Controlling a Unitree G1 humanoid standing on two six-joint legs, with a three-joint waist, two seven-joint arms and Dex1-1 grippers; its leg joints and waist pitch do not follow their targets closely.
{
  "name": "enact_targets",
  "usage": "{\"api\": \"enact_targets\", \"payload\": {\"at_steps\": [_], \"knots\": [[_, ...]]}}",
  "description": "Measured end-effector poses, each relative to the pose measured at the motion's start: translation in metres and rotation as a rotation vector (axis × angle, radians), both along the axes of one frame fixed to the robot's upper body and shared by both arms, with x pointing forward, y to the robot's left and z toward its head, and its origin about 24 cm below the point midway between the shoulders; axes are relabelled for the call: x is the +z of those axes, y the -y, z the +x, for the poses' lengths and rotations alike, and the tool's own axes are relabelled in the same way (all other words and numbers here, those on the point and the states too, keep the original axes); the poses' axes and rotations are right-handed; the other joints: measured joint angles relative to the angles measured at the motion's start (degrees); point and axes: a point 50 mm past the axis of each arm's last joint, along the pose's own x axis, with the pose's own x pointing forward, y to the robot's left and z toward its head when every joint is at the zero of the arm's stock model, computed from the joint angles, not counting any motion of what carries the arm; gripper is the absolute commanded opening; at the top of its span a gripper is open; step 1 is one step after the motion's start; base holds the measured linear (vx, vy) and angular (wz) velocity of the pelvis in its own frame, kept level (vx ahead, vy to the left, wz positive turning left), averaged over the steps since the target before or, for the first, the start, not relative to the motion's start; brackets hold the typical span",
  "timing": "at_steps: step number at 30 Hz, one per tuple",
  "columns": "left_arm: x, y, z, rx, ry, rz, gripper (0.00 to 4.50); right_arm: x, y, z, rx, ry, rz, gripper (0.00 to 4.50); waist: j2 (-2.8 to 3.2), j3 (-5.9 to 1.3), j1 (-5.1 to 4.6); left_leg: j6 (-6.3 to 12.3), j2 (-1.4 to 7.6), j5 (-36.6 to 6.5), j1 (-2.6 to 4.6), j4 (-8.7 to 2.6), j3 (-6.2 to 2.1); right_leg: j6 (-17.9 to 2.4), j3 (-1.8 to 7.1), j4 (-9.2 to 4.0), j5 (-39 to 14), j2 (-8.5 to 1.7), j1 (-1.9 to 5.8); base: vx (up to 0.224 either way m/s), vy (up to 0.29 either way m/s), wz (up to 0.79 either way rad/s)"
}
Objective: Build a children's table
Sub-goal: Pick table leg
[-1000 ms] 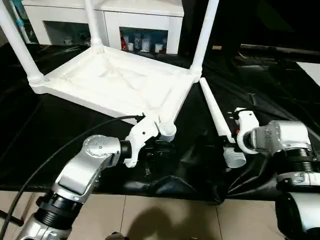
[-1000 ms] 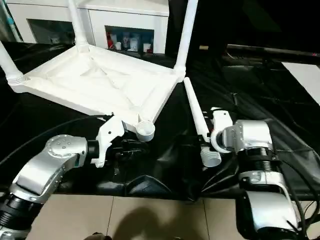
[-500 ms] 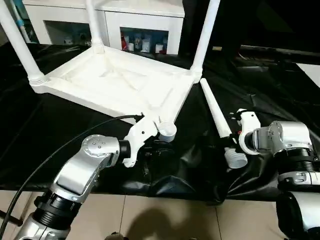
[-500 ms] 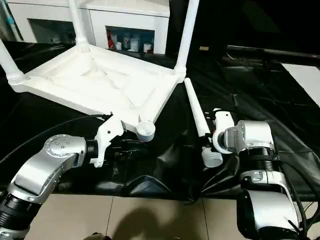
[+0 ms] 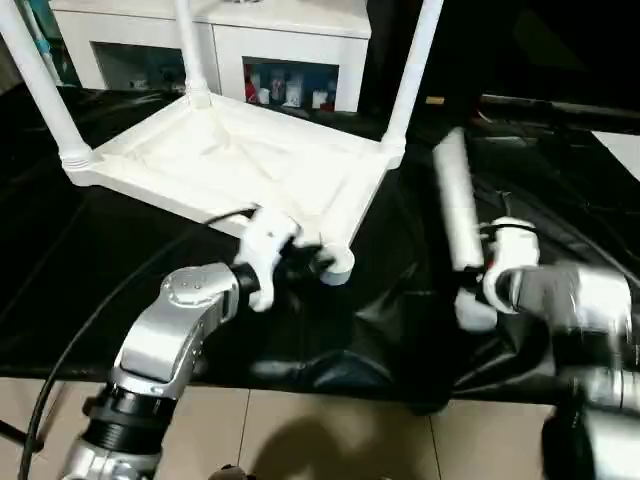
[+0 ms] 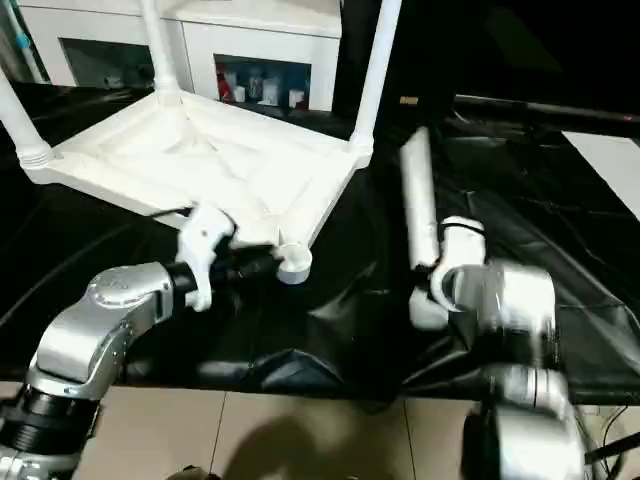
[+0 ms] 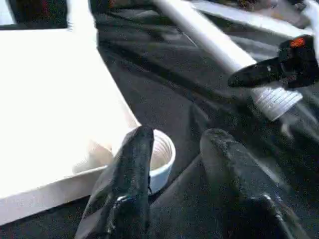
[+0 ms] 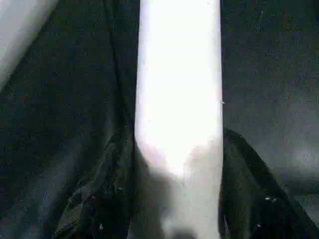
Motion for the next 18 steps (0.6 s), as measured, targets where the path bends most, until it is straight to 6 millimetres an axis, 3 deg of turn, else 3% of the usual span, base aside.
{"api": "enact_targets", "payload": {"at_steps": [4,6,9,10,14,18], "knots": [[0.015,0.012,0.002,0.049,-0.026,-0.204,2.24,0.038,-0.003,0.003,-0.017,0.298,-0.074,1.88,0.02,0.01,0.25,0.0,0.0,0.0,0.0,0.0,0.01,0.03,-0.01,-0.01,-0.01,0.0,-0.01,0.0,0.0,0.0],[0.029,0.016,0.007,0.065,-0.05,-0.31,2.55,0.063,-0.012,0.001,0.009,0.483,-0.142,1.88,0.03,0.0,0.35,0.0,0.02,-0.01,0.04,-0.01,0.0,0.09,-0.01,0.0,-0.05,0.02,-0.01,0.0,0.0,0.0],[0.052,0.025,0.012,0.038,-0.06,-0.433,2.69,0.086,-0.035,-0.004,0.114,0.659,-0.213,1.87,0.06,-0.02,0.36,0.01,0.01,-0.01,0.05,-0.01,-0.02,0.34,-0.03,-0.02,-0.19,0.02,0.0,0.0,0.0,0.0],[0.056,0.028,0.013,0.025,-0.064,-0.458,2.95,0.088,-0.042,-0.006,0.152,0.686,-0.227,1.87,0.05,-0.02,0.42,0.01,0.01,-0.01,0.05,-0.01,-0.03,0.37,-0.03,-0.04,-0.21,0.02,0.01,0.0,0.0,0.0],[0.075,0.029,0.02,0.013,-0.062,-0.591,3.21,0.081,-0.085,-0.015,0.464,0.763,-0.422,1.87,0.06,-0.01,0.46,0.01,0.01,-0.01,-0.06,-0.01,-0.1,0.43,-0.05,-0.16,-0.14,0.06,0.01,0.0,0.0,0.0],[0.079,0.03,0.023,0.03,-0.065,-0.644,3.52,0.075,-0.109,-0.021,0.594,0.787,-0.473,1.87,0.04,-0.01,0.8,0.03,-0.01,-0.02,-0.15,0.0,-0.1,0.26,-0.04,-0.24,-0.04,0.05,0.03,0.0,0.0,0.0]]}}
